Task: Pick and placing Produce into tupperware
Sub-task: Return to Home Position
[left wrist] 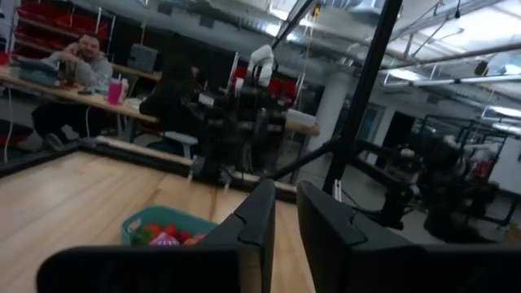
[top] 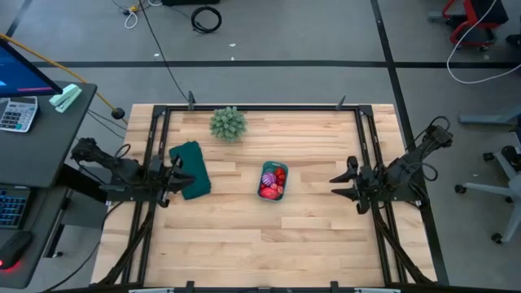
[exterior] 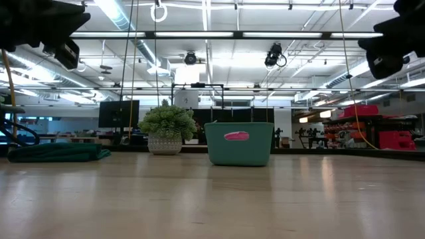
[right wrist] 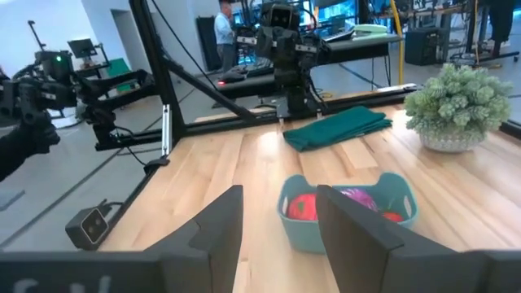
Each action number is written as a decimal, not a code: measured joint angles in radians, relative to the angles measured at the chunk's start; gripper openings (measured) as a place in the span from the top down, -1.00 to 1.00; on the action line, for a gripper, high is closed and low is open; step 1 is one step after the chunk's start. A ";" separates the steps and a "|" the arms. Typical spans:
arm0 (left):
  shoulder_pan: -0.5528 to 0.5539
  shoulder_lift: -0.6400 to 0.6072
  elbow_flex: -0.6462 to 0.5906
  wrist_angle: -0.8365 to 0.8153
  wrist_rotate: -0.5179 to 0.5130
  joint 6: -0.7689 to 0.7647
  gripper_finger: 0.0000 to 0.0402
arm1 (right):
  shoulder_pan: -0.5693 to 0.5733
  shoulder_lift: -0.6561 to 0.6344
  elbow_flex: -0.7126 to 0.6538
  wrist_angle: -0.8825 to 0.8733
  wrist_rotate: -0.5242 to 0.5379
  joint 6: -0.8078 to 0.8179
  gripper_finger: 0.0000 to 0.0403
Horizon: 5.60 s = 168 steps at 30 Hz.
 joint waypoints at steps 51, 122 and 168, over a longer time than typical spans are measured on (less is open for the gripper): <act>-0.002 0.040 -0.003 -0.137 0.003 0.136 0.70 | 0.000 0.015 -0.125 0.139 -0.059 -0.175 0.18; -0.002 0.040 -0.004 -0.133 0.003 0.135 0.68 | 0.000 0.015 -0.125 0.138 -0.060 -0.174 0.18; -0.002 0.040 -0.004 -0.133 0.003 0.136 0.64 | 0.000 0.015 -0.125 0.138 -0.059 -0.174 0.18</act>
